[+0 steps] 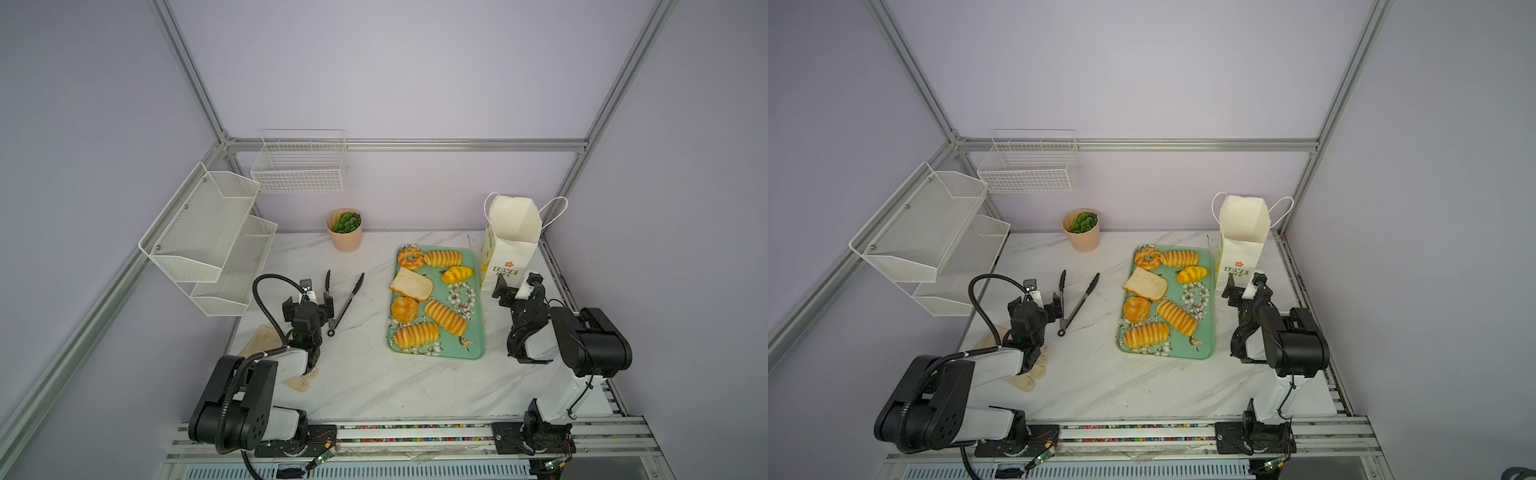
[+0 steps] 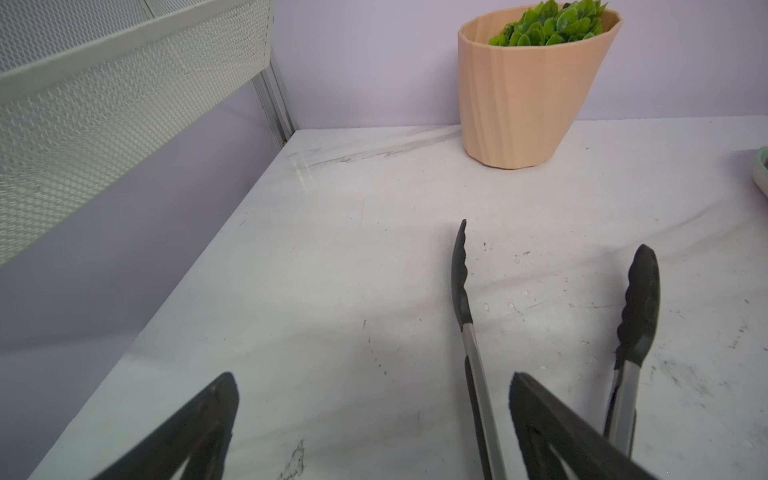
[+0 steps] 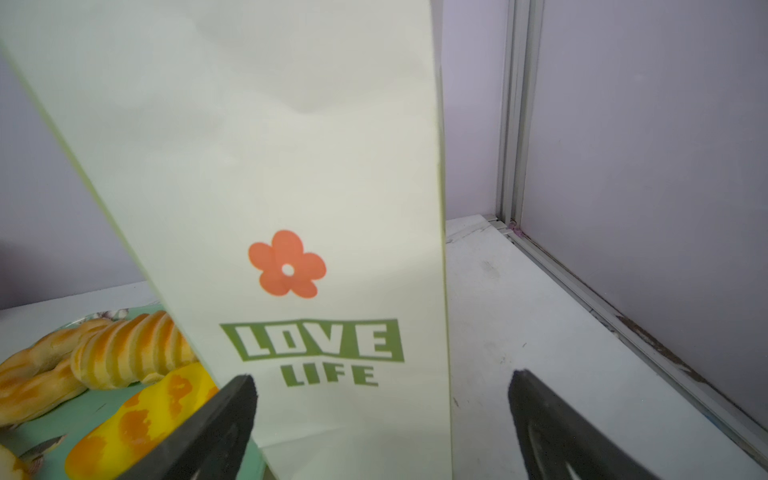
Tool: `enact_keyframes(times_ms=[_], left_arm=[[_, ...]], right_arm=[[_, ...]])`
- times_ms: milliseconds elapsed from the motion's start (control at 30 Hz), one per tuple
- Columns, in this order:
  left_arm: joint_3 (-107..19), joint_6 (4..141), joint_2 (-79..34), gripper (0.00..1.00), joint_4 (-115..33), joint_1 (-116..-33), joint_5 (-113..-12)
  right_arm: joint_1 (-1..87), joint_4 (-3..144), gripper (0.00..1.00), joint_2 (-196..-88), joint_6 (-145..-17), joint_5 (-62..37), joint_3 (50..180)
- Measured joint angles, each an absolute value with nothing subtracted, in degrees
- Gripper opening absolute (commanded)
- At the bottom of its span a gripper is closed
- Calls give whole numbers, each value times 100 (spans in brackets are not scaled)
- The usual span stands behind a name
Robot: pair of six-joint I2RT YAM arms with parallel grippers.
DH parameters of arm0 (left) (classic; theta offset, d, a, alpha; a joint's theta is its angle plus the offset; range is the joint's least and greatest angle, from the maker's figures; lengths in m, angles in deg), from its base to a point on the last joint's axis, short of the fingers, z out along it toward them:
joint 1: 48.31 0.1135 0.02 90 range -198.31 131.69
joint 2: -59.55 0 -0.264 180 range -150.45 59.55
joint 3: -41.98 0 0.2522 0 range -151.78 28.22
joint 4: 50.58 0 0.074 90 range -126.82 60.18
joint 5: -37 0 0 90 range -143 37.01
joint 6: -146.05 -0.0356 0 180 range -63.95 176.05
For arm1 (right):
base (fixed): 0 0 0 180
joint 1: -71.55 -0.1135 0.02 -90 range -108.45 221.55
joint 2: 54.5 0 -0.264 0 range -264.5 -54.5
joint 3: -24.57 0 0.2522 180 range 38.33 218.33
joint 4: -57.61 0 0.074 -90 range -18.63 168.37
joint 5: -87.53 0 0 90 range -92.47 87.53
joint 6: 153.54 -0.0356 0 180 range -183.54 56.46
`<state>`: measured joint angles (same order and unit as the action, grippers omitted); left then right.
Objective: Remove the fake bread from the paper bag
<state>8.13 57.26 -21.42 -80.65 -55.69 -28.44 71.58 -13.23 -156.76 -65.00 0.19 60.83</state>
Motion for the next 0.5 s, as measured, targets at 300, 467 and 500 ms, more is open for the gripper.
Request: enact_keyframes(times_ms=[300, 467, 500], left_arm=[[911, 5621, -3221, 100, -9278, -5324, -2927], [909, 5628, -3215, 100, -9237, -5254, -3062], [909, 5630, -3215, 100, -9239, -5243, -3073]], right_arm=[[6963, -859, 97, -15676, -6423, 231, 6273], [6963, -844, 97, -15676, -6417, 279, 6275], [6961, -844, 97, -15676, -6417, 281, 6275]])
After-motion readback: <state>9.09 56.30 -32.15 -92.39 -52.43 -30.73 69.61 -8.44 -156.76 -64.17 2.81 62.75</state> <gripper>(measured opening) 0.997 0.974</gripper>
